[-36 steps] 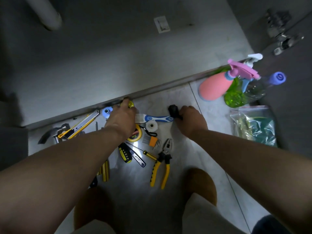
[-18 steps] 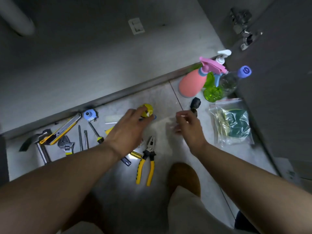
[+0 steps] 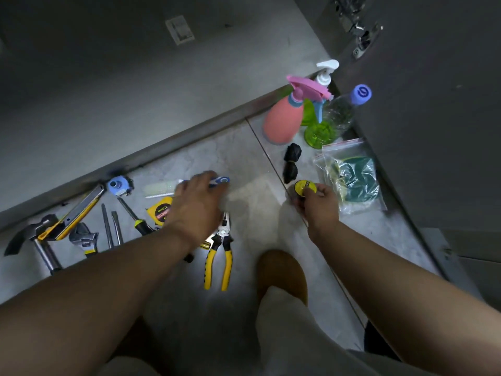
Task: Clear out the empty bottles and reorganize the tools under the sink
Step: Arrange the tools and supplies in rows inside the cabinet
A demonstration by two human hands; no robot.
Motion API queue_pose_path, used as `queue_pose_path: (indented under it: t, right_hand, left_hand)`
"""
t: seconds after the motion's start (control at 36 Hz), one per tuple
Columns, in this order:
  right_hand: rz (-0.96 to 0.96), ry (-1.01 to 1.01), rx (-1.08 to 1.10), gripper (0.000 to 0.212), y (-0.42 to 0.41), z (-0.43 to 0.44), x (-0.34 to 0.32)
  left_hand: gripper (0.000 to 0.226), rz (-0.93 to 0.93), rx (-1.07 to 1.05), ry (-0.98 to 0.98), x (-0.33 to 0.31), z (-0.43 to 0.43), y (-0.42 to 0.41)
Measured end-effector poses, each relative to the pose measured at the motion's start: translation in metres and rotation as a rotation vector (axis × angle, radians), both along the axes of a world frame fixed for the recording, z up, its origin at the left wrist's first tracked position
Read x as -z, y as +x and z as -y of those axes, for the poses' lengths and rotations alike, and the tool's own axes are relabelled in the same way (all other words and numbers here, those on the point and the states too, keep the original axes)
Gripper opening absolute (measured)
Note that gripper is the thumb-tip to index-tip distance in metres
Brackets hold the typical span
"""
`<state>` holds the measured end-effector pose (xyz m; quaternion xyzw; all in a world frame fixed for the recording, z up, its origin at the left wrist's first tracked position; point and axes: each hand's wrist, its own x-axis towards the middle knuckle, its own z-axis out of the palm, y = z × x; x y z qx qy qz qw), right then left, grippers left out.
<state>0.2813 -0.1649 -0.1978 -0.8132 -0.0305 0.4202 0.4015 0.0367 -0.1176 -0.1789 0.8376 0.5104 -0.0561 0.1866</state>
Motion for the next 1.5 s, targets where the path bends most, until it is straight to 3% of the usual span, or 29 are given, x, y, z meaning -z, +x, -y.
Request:
queue_pose_path:
  t: [0.17, 0.31, 0.42, 0.53, 0.64, 0.86, 0.92, 1.03, 1.19, 1.36, 1.5]
  right_hand:
    - [0.246, -0.066, -0.122, 0.072, -0.011, 0.004, 0.002]
    - [0.502, -0.032, -0.301, 0.062, -0.029, 0.008, -0.009]
    - [0.673, 0.034, -0.701, 0.051, -0.029, 0.006, -0.016]
    - [0.739, -0.09, -1.017, 0.052, -0.022, -0.001, -0.012]
    - [0.79, -0.196, -1.074, 0.042, -0.018, -0.013, -0.006]
    - [0.878, -0.18, -0.993, 0.06, -0.029, -0.009, -0.008]
    - [0.872, -0.058, -1.081, 0.058, -0.042, -0.001, -0.008]
    - [0.68, 0.104, -1.32, 0.061, -0.069, -0.001, -0.004]
    - [0.717, 0.1, -1.557, 0.068, -0.1, -0.044, -0.004]
    - [0.875, -0.01, -1.675, 0.048, -0.107, -0.079, 0.004]
    - [0.926, -0.063, -1.534, 0.026, -0.083, -0.069, 0.009]
  left_hand:
    - [0.059, -0.062, -0.129, -0.013, 0.013, -0.01, -0.027]
    - [0.052, 0.068, -0.119, -0.021, 0.021, -0.018, -0.038]
    - [0.049, 0.127, -0.131, -0.003, 0.02, -0.021, -0.045]
    - [0.044, 0.066, -0.171, 0.038, 0.017, -0.023, -0.055]
    - [0.038, 0.037, -0.282, 0.015, 0.012, -0.025, -0.065]
    - [0.051, 0.162, -0.477, -0.178, 0.013, -0.028, -0.081]
    - [0.049, 0.168, -0.467, -0.166, 0.016, -0.03, -0.085]
    - [0.045, 0.188, -0.431, -0.161, 0.019, -0.033, -0.094]
    - [0.037, 0.262, -0.426, -0.16, 0.015, -0.037, -0.091]
    - [0.043, 0.379, -0.389, -0.238, 0.007, -0.034, -0.07]
    - [0.047, 0.443, -0.285, -0.083, 0.011, -0.024, -0.055]
